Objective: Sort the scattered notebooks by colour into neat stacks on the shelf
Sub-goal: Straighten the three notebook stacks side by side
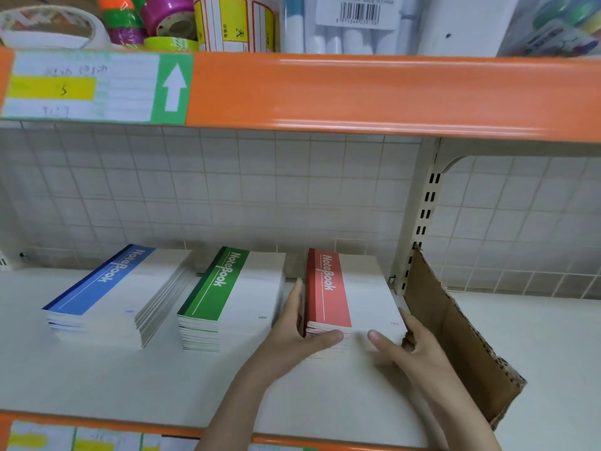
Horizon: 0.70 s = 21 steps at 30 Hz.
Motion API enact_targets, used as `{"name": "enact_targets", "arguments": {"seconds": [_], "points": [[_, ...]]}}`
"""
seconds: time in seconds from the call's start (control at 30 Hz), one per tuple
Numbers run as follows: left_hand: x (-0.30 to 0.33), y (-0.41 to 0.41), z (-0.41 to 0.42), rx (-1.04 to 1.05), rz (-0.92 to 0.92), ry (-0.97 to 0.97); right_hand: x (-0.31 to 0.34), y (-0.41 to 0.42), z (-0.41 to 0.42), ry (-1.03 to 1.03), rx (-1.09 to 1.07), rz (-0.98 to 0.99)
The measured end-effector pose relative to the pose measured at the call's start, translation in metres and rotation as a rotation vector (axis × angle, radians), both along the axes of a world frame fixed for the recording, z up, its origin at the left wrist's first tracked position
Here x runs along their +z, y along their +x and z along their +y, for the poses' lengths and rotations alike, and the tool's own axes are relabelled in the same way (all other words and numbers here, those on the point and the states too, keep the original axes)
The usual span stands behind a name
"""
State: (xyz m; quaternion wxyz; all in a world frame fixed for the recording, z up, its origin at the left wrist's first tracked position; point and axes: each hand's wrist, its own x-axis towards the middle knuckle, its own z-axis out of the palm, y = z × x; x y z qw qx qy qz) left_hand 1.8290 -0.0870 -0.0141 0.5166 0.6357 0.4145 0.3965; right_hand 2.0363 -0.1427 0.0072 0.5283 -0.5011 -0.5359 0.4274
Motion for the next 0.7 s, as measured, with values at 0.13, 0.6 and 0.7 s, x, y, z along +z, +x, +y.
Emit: {"name": "enact_targets", "arguments": {"seconds": [0.13, 0.6, 0.7], "points": [[0.010, -0.004, -0.018, 0.032, 0.012, 0.138, -0.002, -0.002, 0.005, -0.010, -0.193, -0.060], [0.005, 0.016, -0.009, 0.209, 0.269, -0.022, 0.006, -0.016, 0.030, -0.164, -0.350, -0.187], [-0.001, 0.020, -0.007, 0.217, 0.279, -0.012, 0.002, -0.015, 0.029, -0.129, -0.334, -0.235]]}}
